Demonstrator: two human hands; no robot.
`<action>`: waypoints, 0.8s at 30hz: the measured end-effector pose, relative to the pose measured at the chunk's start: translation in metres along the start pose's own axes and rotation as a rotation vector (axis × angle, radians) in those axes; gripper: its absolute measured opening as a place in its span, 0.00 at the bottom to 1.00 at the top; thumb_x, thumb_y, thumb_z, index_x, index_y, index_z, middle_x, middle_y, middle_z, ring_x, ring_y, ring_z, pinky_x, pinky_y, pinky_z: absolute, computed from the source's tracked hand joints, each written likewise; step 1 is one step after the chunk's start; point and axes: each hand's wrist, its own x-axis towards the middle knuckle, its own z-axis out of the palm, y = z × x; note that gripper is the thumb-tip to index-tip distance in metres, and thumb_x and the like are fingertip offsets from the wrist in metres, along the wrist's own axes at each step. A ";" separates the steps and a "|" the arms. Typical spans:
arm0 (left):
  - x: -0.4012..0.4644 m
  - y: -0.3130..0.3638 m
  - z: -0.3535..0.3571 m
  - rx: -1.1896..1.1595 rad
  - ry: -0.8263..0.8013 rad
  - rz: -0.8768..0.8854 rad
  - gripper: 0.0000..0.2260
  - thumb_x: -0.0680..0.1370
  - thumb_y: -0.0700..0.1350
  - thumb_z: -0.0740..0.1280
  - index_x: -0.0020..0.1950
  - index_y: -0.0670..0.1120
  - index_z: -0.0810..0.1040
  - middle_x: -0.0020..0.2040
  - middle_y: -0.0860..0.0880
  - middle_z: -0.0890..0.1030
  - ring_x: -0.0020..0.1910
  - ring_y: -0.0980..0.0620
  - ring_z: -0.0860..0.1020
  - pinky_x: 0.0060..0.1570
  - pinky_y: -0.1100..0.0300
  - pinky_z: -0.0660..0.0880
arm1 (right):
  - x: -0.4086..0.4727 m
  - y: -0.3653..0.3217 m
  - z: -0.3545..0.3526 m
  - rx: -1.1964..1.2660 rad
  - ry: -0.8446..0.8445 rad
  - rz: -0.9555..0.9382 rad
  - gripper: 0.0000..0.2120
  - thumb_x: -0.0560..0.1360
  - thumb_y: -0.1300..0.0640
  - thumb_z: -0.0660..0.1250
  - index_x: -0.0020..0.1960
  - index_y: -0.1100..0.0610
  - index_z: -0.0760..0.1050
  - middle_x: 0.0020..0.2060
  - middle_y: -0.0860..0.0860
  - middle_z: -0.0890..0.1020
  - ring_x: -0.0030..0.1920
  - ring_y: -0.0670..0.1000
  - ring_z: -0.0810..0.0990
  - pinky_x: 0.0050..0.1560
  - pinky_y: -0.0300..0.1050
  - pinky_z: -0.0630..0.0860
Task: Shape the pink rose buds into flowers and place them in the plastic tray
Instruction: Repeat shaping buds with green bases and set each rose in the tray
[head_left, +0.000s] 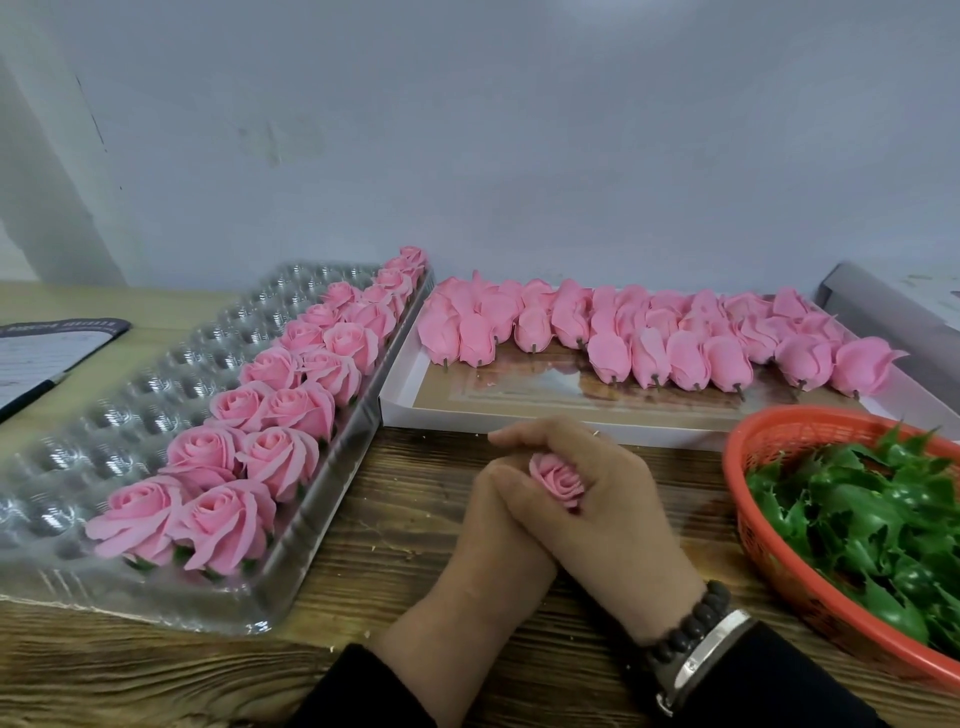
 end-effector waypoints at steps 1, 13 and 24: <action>0.001 0.003 0.001 -0.025 0.016 -0.008 0.17 0.74 0.24 0.55 0.37 0.41 0.76 0.30 0.50 0.81 0.32 0.60 0.79 0.33 0.69 0.75 | 0.000 0.001 -0.002 0.006 -0.033 0.012 0.17 0.62 0.38 0.64 0.51 0.38 0.76 0.49 0.39 0.80 0.55 0.42 0.76 0.57 0.45 0.74; 0.001 0.005 0.005 0.198 0.004 0.080 0.16 0.76 0.28 0.60 0.43 0.49 0.74 0.37 0.66 0.81 0.40 0.69 0.78 0.38 0.76 0.72 | -0.002 -0.003 0.000 0.049 0.121 -0.113 0.15 0.71 0.44 0.58 0.44 0.47 0.82 0.43 0.41 0.83 0.51 0.45 0.80 0.54 0.48 0.75; 0.001 -0.002 -0.001 -0.066 -0.013 0.018 0.14 0.72 0.31 0.66 0.33 0.47 0.82 0.32 0.52 0.81 0.35 0.59 0.78 0.37 0.67 0.75 | 0.002 0.001 -0.008 0.066 -0.128 0.079 0.21 0.57 0.34 0.65 0.47 0.41 0.78 0.43 0.37 0.82 0.45 0.37 0.80 0.44 0.30 0.74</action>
